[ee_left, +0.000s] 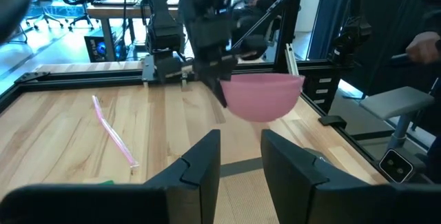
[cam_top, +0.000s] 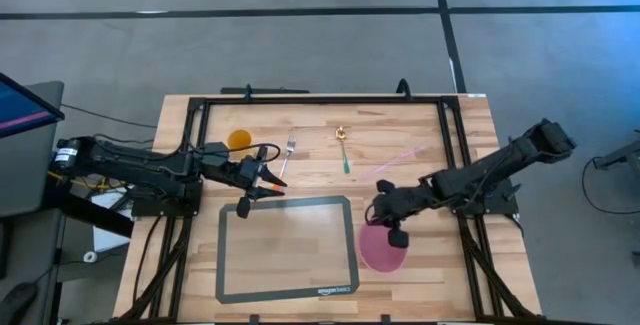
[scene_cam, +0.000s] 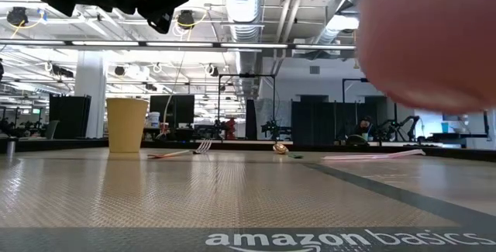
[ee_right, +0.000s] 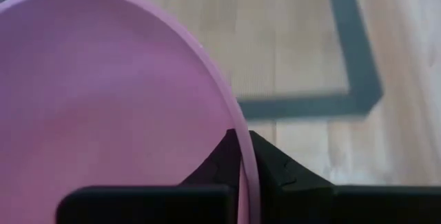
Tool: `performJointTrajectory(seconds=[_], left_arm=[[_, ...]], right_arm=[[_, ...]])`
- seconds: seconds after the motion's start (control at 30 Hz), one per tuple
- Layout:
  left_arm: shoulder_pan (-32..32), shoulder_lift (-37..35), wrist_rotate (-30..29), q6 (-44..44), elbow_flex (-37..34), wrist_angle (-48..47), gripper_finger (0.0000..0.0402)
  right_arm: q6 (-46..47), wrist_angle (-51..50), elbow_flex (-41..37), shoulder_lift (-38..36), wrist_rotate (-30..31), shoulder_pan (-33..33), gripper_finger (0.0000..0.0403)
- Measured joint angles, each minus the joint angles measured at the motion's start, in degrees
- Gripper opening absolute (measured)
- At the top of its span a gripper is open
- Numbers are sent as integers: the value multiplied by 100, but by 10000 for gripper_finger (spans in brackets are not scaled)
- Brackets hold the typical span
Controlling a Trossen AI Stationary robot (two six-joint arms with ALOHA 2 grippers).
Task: Pick & Place Utensil
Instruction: Put the pink bowl on the transparent mat
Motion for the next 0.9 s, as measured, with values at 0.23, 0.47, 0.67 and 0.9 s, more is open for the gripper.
performJointTrajectory(seconds=[0.23,0.47,0.67,0.9], left_arm=[[0,0,0,0,0,0,106],[0,0,0,0,-2,1,106],[1,-2,0,0,-2,1,106],[0,-7,1,0,-2,10,106]], right_arm=[[-132,161,559,144,207,-404,12],[-765,192,1376,1026,21,-590,12],[-1847,174,2405,2089,-486,-586,13],[-1513,409,3390,3080,-454,-860,13]])
